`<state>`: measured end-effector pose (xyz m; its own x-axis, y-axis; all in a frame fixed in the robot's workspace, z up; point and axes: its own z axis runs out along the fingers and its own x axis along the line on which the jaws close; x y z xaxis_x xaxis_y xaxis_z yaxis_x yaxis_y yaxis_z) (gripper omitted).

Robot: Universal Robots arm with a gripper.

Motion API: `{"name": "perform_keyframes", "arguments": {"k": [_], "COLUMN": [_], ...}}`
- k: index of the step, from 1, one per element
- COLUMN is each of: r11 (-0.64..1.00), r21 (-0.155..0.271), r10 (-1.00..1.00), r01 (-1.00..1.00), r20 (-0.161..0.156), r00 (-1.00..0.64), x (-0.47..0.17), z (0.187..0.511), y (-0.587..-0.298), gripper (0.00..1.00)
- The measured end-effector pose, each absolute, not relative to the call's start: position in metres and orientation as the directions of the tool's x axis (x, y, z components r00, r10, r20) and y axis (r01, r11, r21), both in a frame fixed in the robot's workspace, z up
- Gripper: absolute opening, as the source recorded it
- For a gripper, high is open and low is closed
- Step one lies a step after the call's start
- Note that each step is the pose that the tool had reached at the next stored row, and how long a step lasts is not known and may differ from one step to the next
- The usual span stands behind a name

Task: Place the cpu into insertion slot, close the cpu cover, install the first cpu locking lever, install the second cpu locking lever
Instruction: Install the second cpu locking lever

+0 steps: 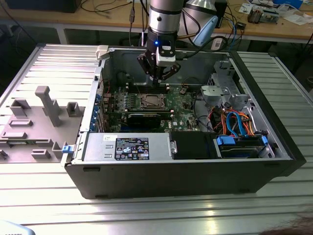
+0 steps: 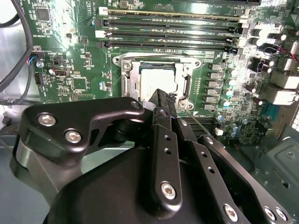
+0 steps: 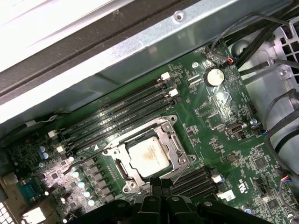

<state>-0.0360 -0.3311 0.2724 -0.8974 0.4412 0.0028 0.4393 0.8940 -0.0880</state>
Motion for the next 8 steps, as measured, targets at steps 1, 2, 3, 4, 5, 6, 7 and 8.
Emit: {"name": "perform_keyframes", "arguments": {"k": [1, 2, 3, 4, 5, 6, 7, 8], "r11": [0.895, 0.896, 0.898, 0.900, 0.902, 0.903, 0.904, 0.906], "r21": [-0.088, -0.088, -0.088, -0.088, -0.088, -0.088, -0.088, -0.088], "r10": [0.438, 0.436, 0.433, 0.428, 0.425, 0.422, 0.420, 0.416], "r01": [0.436, 0.434, 0.431, 0.426, 0.423, 0.420, 0.418, 0.414], "r20": [0.003, 0.003, 0.003, 0.003, 0.003, 0.003, 0.003, 0.003], "r00": [-0.899, -0.900, -0.901, -0.904, -0.905, -0.907, -0.908, -0.909], "x": [-0.0360, -0.0360, -0.0360, -0.0360, -0.0360, -0.0360, -0.0360, -0.0360], "z": [0.2724, 0.2724, 0.2724, 0.2724, 0.2724, 0.2724, 0.2724, 0.2724], "y": [-0.3311, -0.3311, -0.3311, -0.3311, -0.3311, -0.3311, -0.3311, -0.3311], "gripper": [0.11, 0.11, 0.11, 0.11, 0.11, 0.11, 0.11, 0.11]}}
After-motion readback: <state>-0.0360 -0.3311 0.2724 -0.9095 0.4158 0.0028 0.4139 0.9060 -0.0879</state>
